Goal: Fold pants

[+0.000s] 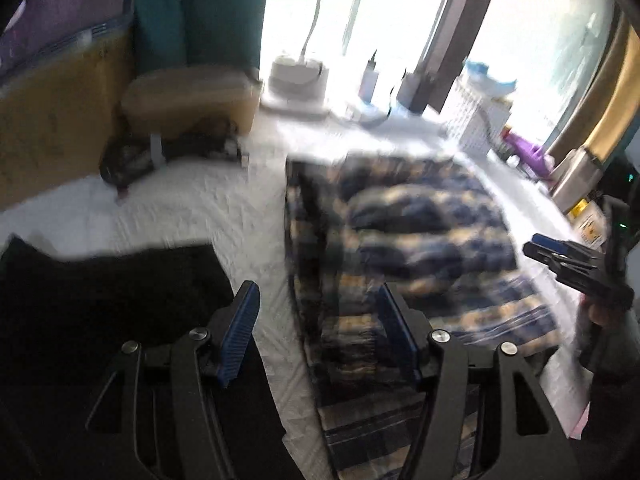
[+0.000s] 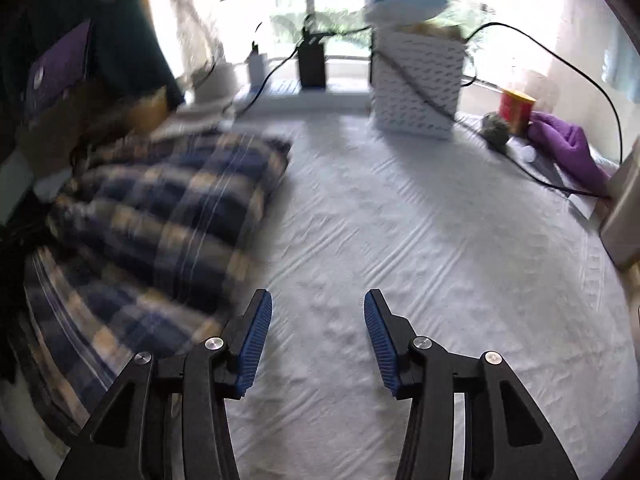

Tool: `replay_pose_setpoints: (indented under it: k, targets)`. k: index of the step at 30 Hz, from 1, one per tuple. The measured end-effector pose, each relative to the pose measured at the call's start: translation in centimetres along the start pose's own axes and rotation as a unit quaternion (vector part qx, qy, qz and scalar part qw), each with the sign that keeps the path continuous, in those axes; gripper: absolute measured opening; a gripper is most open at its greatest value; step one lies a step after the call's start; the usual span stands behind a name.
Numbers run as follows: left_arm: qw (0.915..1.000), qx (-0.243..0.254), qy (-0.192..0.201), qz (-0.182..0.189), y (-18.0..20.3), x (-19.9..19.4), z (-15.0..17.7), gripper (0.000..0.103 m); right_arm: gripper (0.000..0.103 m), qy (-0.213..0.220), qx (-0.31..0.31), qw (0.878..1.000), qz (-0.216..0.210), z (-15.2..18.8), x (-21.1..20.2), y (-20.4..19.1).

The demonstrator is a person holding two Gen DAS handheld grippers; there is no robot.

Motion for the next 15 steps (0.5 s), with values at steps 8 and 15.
replay_pose_setpoints:
  k: [8,15]
  targets:
    - [0.9997,0.009,0.017,0.014,0.7,1.6,-3.4,0.063,0.046,0.045,-0.013,0.997,-0.059,-5.6,1.9,-2.4]
    - [0.9987,0.018,-0.032,-0.037,-1.2,7.2,-3.1,0.066,0.044,0.002,-0.052,0.999,0.000,-5.6,5.9,-2.9]
Point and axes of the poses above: each gripper's, at about its wrist camera, not at the fingertips, and x roughly the way its jaws point, y to its right, z to its underside, the point moved 7 cm from there along x, roughly the way its jaws point, and after that the axes turned 11 degrees about -x, right-handed, at the moved point
